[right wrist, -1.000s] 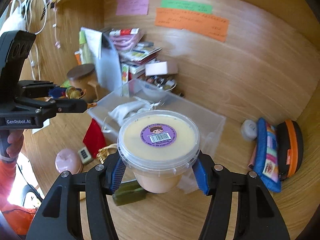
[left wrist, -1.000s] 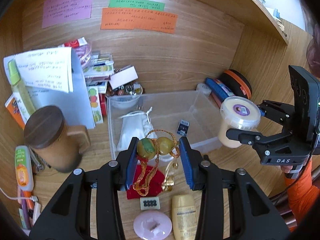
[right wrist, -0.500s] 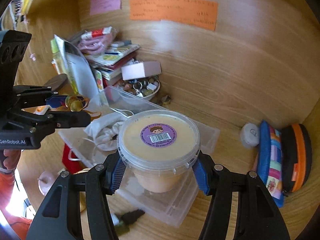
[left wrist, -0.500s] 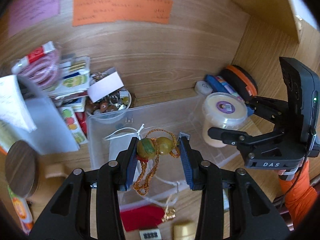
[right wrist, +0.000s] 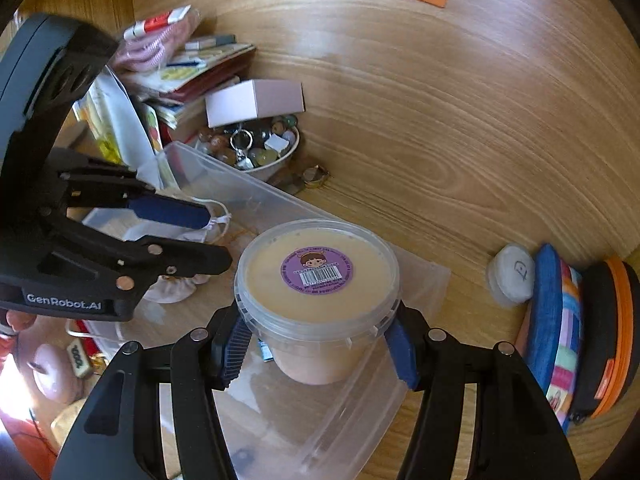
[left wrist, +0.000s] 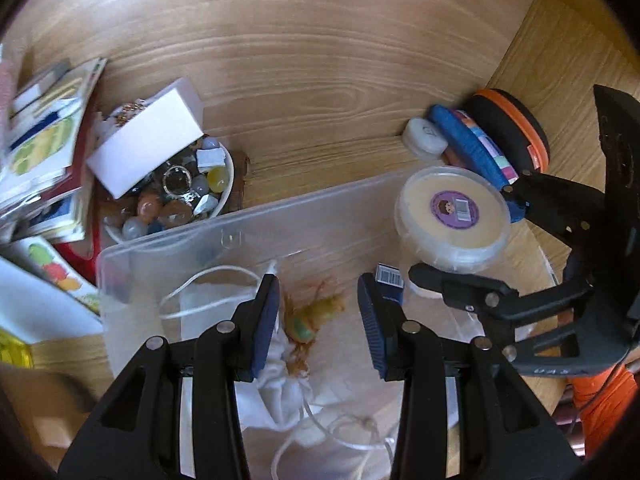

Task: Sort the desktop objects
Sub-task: 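Lower the necklace and cream tub into the clear box and open both grippers, then grasp the pink round container with the left gripper while the right gripper grasps the green pump bottle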

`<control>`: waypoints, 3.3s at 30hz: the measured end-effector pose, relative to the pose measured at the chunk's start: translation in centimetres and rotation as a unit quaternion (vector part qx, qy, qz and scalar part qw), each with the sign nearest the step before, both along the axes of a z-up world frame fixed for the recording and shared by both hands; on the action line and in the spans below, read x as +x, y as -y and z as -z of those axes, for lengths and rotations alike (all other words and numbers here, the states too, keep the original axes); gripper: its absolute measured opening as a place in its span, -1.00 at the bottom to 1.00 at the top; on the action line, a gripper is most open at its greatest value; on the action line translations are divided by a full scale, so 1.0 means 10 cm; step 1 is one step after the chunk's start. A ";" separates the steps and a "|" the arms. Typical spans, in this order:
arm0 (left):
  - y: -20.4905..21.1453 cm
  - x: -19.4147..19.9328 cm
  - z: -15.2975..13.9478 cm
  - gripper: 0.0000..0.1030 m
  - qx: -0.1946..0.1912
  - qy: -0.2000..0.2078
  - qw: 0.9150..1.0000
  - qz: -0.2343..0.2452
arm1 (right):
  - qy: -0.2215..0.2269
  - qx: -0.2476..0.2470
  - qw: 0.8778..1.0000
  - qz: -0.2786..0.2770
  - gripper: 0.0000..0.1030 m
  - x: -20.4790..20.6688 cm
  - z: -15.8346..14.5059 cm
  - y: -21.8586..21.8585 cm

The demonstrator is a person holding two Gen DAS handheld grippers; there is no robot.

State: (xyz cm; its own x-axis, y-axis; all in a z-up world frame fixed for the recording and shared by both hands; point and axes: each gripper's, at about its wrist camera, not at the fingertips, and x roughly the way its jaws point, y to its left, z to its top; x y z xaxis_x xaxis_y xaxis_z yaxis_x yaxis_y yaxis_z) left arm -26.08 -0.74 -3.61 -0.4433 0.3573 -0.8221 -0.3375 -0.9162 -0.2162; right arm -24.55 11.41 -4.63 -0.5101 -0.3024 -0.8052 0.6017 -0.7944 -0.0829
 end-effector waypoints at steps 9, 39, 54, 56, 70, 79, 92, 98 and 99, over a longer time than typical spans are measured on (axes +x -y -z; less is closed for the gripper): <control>0.04 -0.09 0.11 -0.23 -0.008 0.014 1.000 -0.003 | 0.005 0.037 0.999 -0.008 0.08 -0.10 0.13 0.12; 0.21 0.84 -0.63 0.54 -0.052 -0.104 0.992 -0.049 | -0.103 0.033 0.994 0.024 0.48 0.89 -0.65 -0.02; 0.31 1.80 -0.85 0.80 -0.058 -0.164 0.981 -0.088 | -0.140 -0.001 0.990 0.016 0.55 1.75 -0.83 -0.13; 0.32 1.90 -0.83 0.80 -0.059 -0.166 0.980 -0.091 | -0.140 -0.007 0.990 0.016 0.55 1.84 -0.82 -0.15; 0.46 2.35 -0.31 0.81 -0.080 -0.127 0.983 -0.106 | -0.097 -0.019 0.995 0.020 0.56 2.08 -0.43 -0.25; 0.55 2.50 0.22 0.81 -0.088 -0.077 0.989 -0.088 | -0.051 -0.024 0.998 0.042 0.56 1.95 -0.03 -0.21; 0.52 2.31 0.54 0.81 -0.069 -0.035 0.994 -0.077 | 0.033 -0.032 0.995 0.087 0.55 1.57 0.52 -0.20; 0.49 2.24 0.54 0.74 -0.065 -0.048 0.993 -0.090 | 0.056 -0.052 0.992 0.105 0.40 1.47 0.61 -0.32; 0.49 2.24 0.54 0.66 -0.067 -0.051 0.992 -0.092 | 0.058 -0.053 0.991 0.106 0.33 1.46 0.61 -0.33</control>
